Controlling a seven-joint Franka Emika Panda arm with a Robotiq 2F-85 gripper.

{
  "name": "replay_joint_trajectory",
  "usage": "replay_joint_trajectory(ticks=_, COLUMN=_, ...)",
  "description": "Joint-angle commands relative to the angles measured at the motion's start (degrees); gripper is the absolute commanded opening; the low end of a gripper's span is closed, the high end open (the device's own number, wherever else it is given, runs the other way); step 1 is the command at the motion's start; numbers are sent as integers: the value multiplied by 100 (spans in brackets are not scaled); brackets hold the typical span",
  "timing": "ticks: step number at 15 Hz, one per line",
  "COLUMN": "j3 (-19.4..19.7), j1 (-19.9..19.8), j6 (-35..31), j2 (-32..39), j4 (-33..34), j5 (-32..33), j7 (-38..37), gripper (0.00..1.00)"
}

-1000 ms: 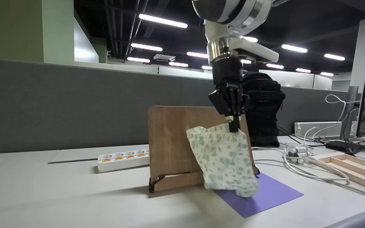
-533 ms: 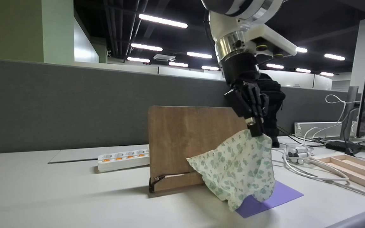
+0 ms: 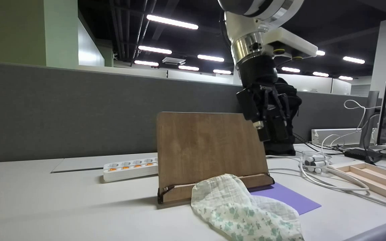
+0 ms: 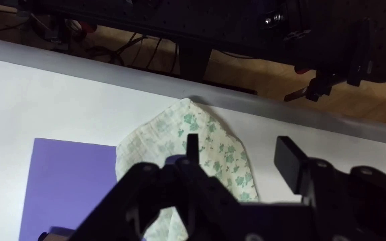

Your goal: Unhang the towel and leave it on the table

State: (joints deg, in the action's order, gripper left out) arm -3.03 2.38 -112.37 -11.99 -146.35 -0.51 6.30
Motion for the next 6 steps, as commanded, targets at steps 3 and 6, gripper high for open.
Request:
replay_joint_trajectory(ticks=3, j3=58, j1=-204, j6=-685, j2=-460, j4=-178, j5=608, j7=-621, gripper=100)
replay_joint_trajectory(ticks=6, j3=106, j1=-333, j6=-1023, j2=-554, j4=-198, j5=825, j7=-844, gripper=100)
